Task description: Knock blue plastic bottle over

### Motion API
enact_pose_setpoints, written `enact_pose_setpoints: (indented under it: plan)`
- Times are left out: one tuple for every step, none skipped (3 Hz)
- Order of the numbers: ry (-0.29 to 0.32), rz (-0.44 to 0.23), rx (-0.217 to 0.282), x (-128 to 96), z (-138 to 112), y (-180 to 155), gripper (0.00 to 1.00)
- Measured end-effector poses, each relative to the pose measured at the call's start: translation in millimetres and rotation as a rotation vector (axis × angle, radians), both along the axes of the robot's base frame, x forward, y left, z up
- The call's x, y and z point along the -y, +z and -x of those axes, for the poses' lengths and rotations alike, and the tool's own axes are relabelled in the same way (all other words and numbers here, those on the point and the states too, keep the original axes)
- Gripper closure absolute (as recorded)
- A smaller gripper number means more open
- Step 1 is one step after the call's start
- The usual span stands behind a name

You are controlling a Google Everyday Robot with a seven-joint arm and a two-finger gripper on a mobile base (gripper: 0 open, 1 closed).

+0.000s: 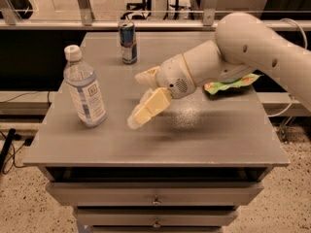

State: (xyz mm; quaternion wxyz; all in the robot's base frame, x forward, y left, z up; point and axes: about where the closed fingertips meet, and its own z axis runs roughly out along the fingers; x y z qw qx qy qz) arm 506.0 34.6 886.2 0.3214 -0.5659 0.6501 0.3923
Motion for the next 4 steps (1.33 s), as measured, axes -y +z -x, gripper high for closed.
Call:
enact_pose_setpoints:
  plan:
    - [-0.034,-0.068,-0.04,-37,-2,0,0.0]
    - [-0.058,-0.139,-0.04,-70,-6,7,0.0]
    - [-0.077,-0.201,-0.009,-96,-13,17,0.04]
    - [-0.105,-0.239,0.014,-109,-21,28,0.17]
